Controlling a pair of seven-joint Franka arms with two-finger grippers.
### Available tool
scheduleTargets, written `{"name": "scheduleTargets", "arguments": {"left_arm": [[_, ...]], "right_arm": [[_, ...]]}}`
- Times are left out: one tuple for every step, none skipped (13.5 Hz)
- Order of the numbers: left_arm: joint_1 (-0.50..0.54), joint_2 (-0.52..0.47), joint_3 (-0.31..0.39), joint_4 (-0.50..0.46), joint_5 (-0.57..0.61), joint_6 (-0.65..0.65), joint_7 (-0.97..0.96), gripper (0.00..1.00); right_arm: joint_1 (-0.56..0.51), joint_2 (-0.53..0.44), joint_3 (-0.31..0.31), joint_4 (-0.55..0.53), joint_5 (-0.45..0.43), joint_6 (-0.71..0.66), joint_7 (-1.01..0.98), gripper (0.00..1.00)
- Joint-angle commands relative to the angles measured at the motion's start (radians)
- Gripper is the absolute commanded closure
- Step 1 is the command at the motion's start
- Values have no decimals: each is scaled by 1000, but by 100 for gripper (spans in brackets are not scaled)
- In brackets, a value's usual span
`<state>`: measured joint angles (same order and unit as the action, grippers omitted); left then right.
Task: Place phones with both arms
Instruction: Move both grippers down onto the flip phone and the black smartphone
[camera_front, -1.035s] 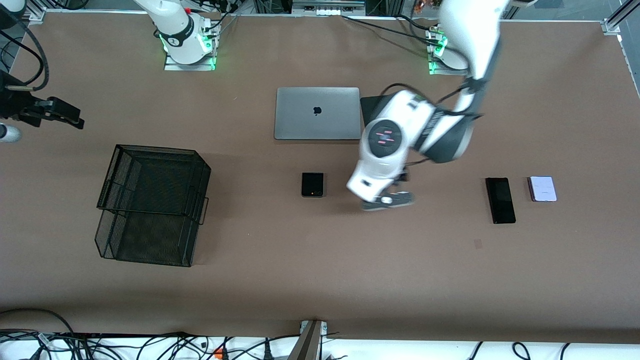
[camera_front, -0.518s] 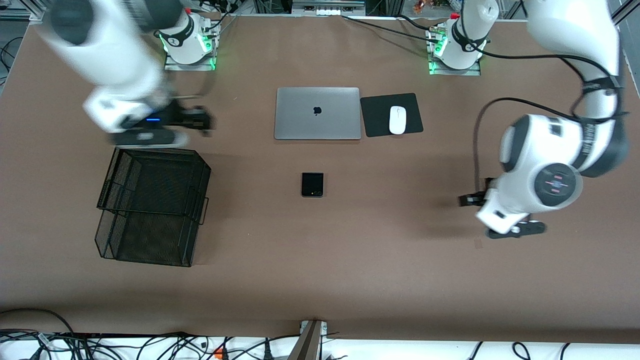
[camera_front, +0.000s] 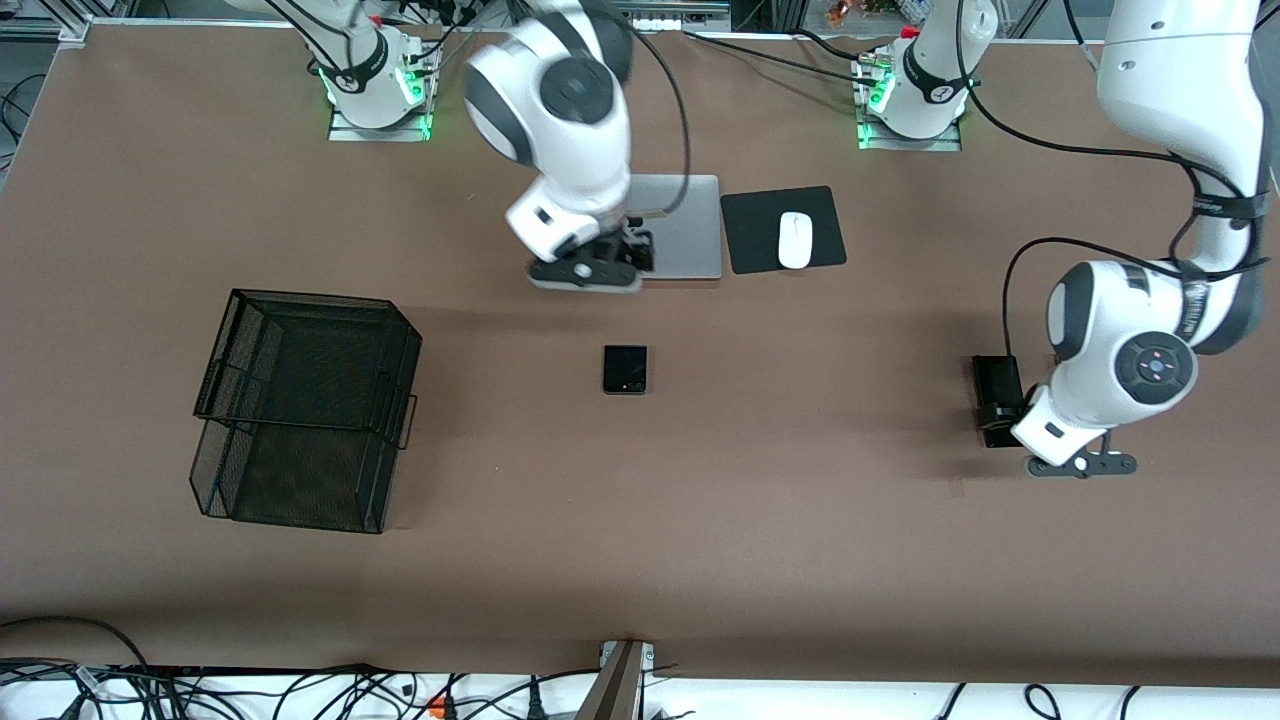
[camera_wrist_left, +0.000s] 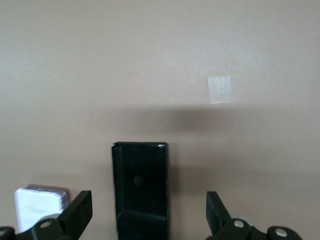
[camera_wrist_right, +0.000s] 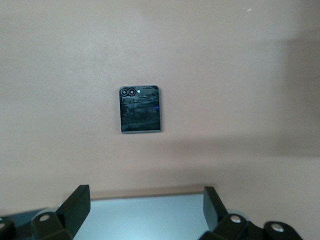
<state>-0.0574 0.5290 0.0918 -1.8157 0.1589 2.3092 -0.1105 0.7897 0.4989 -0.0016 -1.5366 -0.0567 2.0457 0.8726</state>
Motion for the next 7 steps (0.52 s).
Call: {"name": "scheduleTargets", "arguments": {"left_arm": [[31,-64,-10,-195,30,220,20,0],[50,-57,-10,-209,30,252,22,0],[59,-49,-10,-209,30,256,23,0],[60,-47,-10,-209,30,256,35,0],[63,-40,-12,-209,30,257,41,0],[77,-29,-12,-209,30,259,41,0],[83,-17,-14,-209,30,271,41,0]], "right_arm": [[-6,116,-15,53,-15,68,11,0],[-7,144,-18,50,-17,108,9,0],[-12,168,-18,43,-17,144,9,0],[-15,190,-18,43,-15,165,9,0],[-18,214,-20,44,-12,192,11,0],[-18,236,-20,43,-11,232,11,0],[-18,262,-20,44,-11,264,11,0]]}}
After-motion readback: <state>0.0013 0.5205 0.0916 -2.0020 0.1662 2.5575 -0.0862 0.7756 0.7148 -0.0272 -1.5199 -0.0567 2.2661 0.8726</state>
